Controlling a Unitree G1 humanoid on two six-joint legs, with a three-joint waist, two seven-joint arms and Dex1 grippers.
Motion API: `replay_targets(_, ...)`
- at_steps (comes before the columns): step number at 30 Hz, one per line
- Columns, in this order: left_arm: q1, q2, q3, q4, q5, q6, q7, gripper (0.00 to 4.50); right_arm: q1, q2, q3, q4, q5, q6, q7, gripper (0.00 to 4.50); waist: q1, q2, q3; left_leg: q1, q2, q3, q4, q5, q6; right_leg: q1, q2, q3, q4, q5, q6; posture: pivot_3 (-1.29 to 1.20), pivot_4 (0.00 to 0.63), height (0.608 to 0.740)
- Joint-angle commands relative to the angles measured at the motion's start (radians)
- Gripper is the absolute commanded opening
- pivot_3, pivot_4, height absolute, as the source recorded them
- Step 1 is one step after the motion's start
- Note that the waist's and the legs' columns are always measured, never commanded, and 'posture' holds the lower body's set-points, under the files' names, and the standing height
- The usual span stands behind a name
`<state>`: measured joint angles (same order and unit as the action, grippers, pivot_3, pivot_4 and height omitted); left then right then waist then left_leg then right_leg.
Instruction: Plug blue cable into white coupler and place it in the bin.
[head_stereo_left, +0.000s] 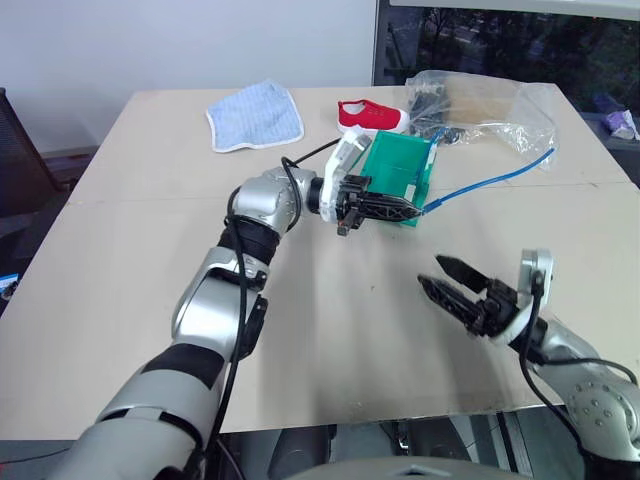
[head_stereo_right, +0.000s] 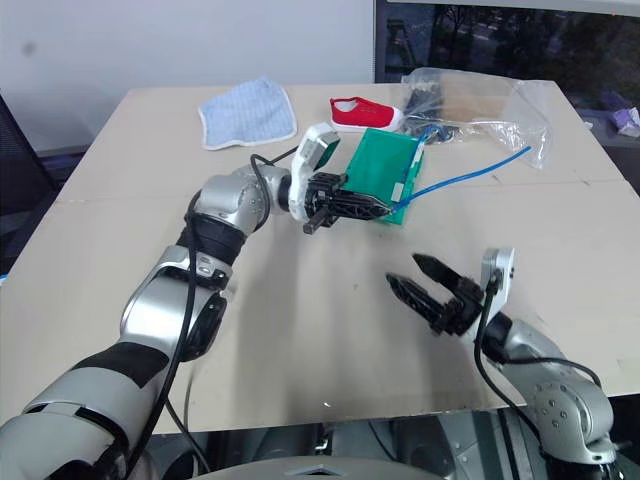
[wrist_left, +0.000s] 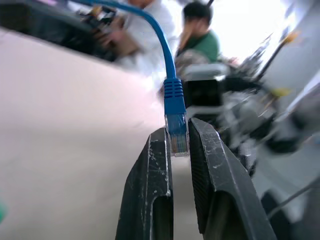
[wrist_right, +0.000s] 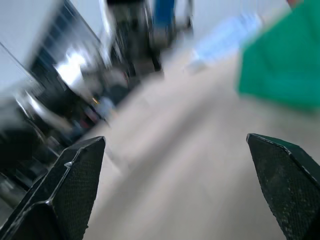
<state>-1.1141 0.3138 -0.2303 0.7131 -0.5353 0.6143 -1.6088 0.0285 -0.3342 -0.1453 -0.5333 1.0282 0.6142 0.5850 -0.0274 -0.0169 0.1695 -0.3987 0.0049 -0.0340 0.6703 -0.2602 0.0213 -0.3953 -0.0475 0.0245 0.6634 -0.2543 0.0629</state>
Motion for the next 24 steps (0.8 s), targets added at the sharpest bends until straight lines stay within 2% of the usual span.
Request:
replay_targets(1,0.007,0.021,-0.027,-0.057,-0.055,0.041,-0.006,0.05,-0.067,0.021,-0.006,-0.033,0.077,0.012,-0.064,4.5,0.002,0.0,0.0,0.0,0.0,0.0,0.0,0.0,0.0,0.0,0.0,0.0,0.0,0.0,0.0,0.0,0.15,0.74)
replay_targets(7,0.014,0.039,-0.048,-0.076,-0.079,0.057,-0.006,0.05,-0.165,0.049,0.005,-0.006,0.105,0.012,-0.125,4.5,0.013,0.0,0.0,-0.002,-0.002,0.0,0.0,0.0,0.0,-0.001,0.0,0.0,-0.002,0.0,0.0,0.0,0.15,0.74)
replay_targets(10,0.014,0.045,-0.053,-0.074,-0.082,0.055,-0.006,0.0,-0.184,0.06,0.009,-0.001,0.107,0.006,-0.143,3.74,0.013,0.0,0.0,-0.002,-0.002,0.001,0.0,0.0,0.0,-0.001,0.0,0.0,-0.003,0.0,0.0,0.0,0.15,0.74)
replay_targets(17,0.012,0.043,-0.045,-0.072,-0.085,0.061,-0.006,0.0,-0.179,0.049,0.023,0.0,0.103,0.015,-0.132,0.13,0.012,0.0,0.0,-0.002,-0.002,0.001,0.0,0.0,0.0,-0.001,0.0,0.0,-0.002,0.0,0.0,0.0,0.15,0.74)
replay_targets(21,0.019,0.046,-0.047,-0.085,-0.09,0.052,-0.006,0.0,-0.18,0.042,0.018,0.004,0.116,0.021,-0.13,0.05,0.012,0.0,0.0,-0.002,-0.002,0.001,0.0,0.0,0.0,-0.001,0.0,0.0,-0.002,0.0,0.0,0.0,0.15,0.74)
replay_targets(24,0.03,0.047,-0.034,-0.106,-0.097,0.036,-0.006,1.49,-0.182,0.039,0.012,0.008,0.127,0.021,-0.135,0.0,0.012,0.0,0.0,-0.002,-0.002,0.001,0.0,0.0,0.0,-0.001,0.0,0.0,-0.002,0.0,0.0,0.0,0.15,0.74)
